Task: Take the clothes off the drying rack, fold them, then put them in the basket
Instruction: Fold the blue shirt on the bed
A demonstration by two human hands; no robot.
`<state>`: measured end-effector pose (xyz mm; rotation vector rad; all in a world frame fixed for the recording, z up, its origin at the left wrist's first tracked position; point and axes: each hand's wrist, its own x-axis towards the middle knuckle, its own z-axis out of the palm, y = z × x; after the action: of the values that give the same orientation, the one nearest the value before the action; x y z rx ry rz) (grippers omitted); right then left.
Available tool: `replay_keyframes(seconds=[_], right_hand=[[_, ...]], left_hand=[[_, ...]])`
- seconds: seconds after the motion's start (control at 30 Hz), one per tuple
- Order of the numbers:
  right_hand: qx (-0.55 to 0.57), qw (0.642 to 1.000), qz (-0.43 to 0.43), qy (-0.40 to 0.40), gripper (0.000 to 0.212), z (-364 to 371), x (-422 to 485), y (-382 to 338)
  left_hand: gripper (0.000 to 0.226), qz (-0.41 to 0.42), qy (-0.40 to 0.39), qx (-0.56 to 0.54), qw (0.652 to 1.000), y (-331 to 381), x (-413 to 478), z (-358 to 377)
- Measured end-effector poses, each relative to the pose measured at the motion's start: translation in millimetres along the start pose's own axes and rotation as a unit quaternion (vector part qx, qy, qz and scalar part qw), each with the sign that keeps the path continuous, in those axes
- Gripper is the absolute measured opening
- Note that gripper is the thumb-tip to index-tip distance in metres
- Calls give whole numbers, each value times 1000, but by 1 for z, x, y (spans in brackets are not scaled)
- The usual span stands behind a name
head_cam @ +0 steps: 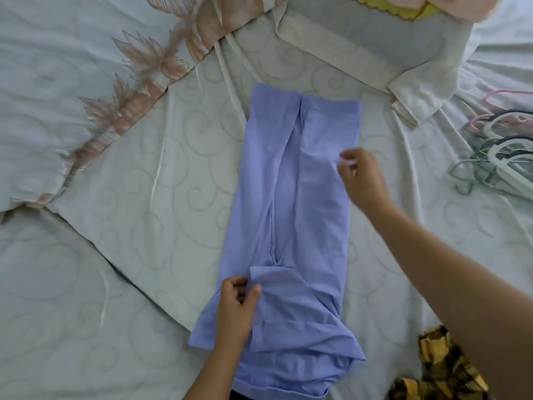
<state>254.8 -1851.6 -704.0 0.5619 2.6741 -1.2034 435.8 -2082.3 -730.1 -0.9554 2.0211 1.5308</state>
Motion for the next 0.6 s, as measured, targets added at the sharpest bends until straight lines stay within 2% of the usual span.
replay_keyframes(seconds=[0.07,0.13,0.27,0.33,0.47,0.53,0.57,0.6], right_hand=[[-16,1000,5,-11,19,10,-54,28],[-12,998,39,-50,9,19,-110,53],[-45,987,109,-109,21,25,-201,92],[-43,981,131,-136,26,23,-229,98],[-18,969,126,-211,31,21,-263,97],[-46,960,99,-257,29,23,-276,92],[-71,954,89,-278,33,26,-280,89],[-88,951,99,-279,47,28,-284,88]], left_hand=[[31,-8,-3,22,1000,-1,-5,1],[39,1,-7,55,998,-1,-11,3],[31,9,-32,88,996,-6,-12,0],[27,16,-43,61,997,-5,-13,-5],[27,86,-53,33,994,6,-15,-21],[26,108,-42,52,992,7,-9,-30],[27,101,-34,64,992,5,-6,-34],[33,80,-34,74,993,3,-4,-37]])
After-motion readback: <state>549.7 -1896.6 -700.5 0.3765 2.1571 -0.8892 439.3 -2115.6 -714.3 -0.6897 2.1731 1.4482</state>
